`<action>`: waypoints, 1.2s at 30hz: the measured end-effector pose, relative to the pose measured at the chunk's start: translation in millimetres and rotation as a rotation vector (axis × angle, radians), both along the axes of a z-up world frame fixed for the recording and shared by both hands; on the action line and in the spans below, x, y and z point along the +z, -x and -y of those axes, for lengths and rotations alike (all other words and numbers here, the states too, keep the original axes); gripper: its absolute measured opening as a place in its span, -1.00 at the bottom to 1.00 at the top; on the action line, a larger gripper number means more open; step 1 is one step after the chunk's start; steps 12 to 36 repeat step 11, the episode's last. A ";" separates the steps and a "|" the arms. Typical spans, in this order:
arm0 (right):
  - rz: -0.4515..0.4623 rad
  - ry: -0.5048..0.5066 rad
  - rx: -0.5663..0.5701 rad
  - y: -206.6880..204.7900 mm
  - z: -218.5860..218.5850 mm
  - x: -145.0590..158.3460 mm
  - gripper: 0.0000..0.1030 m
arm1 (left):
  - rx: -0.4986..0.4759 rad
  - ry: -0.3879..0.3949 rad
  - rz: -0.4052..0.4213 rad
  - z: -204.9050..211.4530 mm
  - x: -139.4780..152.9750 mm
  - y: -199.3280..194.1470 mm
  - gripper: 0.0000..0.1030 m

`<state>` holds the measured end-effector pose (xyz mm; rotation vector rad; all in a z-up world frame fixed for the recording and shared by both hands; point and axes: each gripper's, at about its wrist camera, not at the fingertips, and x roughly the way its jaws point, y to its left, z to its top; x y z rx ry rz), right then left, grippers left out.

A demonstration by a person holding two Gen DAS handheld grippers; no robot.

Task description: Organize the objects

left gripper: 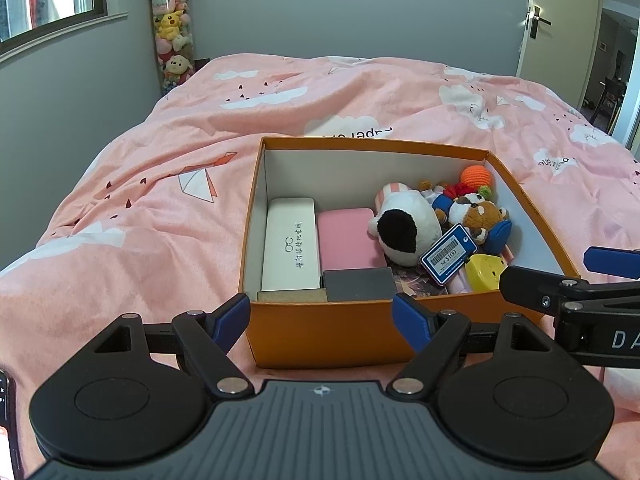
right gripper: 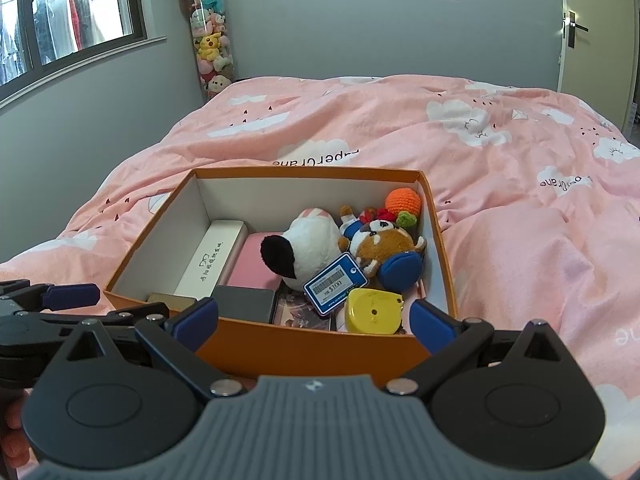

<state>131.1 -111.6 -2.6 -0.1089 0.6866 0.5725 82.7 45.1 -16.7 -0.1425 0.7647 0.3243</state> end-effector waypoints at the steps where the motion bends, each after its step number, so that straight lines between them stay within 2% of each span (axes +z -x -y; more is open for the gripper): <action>1: 0.000 0.001 0.001 0.2 -0.3 -0.2 0.97 | 0.001 0.001 0.000 0.1 0.0 0.1 0.83; 36: -0.002 0.003 0.003 -0.6 -0.6 -0.6 0.97 | -0.005 0.007 -0.003 1.5 -1.0 0.1 0.83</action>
